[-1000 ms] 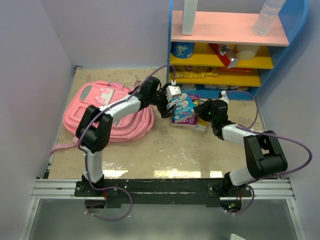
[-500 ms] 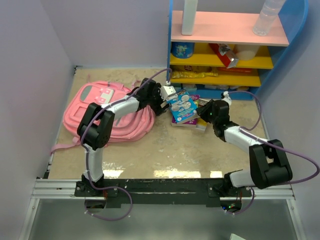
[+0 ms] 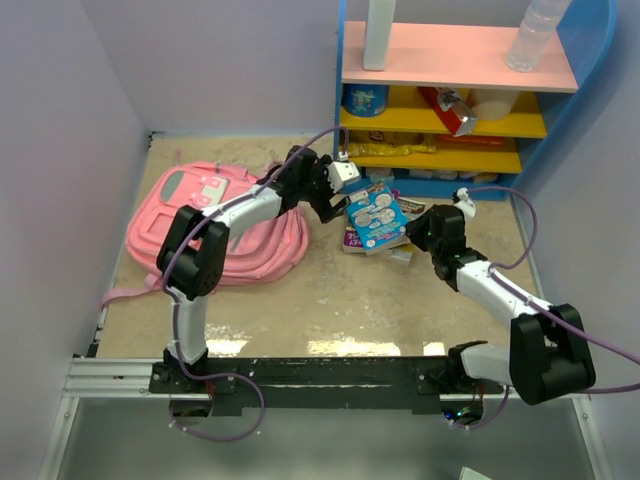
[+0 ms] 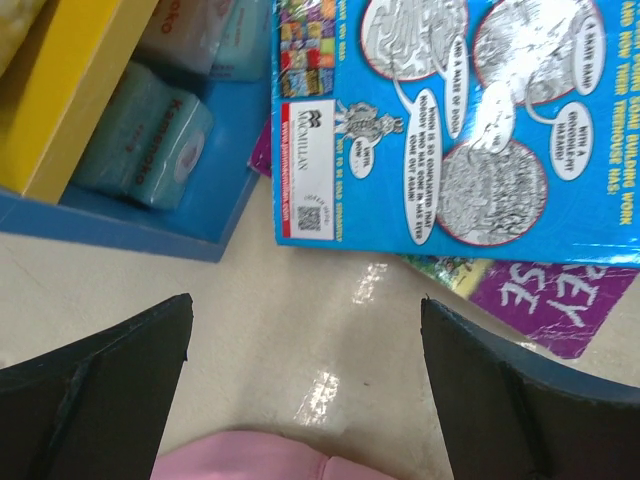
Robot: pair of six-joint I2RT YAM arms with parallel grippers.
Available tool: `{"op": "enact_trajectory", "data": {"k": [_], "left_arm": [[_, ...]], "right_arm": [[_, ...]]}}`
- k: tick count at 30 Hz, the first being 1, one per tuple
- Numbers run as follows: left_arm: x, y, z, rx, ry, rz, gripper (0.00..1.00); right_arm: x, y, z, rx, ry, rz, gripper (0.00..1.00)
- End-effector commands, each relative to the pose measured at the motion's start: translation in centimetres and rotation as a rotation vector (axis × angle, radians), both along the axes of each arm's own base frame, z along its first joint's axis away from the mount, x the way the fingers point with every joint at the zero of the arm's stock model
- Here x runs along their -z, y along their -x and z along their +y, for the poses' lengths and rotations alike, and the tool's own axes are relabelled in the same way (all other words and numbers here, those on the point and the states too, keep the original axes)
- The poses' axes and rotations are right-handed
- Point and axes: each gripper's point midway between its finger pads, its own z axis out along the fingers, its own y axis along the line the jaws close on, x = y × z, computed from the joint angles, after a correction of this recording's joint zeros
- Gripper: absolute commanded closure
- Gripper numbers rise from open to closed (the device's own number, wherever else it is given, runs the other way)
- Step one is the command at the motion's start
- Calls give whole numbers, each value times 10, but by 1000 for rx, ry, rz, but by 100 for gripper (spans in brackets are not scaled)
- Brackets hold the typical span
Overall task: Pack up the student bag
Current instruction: Pick up the book from the center of the board.
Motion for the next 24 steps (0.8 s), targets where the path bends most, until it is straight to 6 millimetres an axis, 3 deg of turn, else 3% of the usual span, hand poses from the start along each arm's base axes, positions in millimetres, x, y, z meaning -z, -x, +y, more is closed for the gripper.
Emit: {"op": "enact_trajectory", "data": {"k": [1, 3, 7, 11, 18, 19, 24], "left_arm": [[-35, 3, -33, 64, 88, -57, 0], [-36, -1, -42, 60, 91, -66, 0], [-7, -2, -60, 68, 40, -42, 0], [17, 3, -66, 89, -44, -19, 0], [31, 10, -65, 94, -78, 13, 0], [33, 12, -65, 97, -81, 19, 0], [39, 16, -63, 99, -101, 31, 0]], "right_arm": [[11, 1, -12, 44, 42, 28, 85], [14, 1, -12, 44, 42, 38, 75], [15, 3, -14, 50, 42, 47, 60], [16, 7, -24, 93, 66, 64, 37], [-2, 21, -13, 63, -45, -11, 30], [-12, 24, -10, 51, -79, -48, 29], [-17, 35, 3, 14, -189, -104, 17]]}}
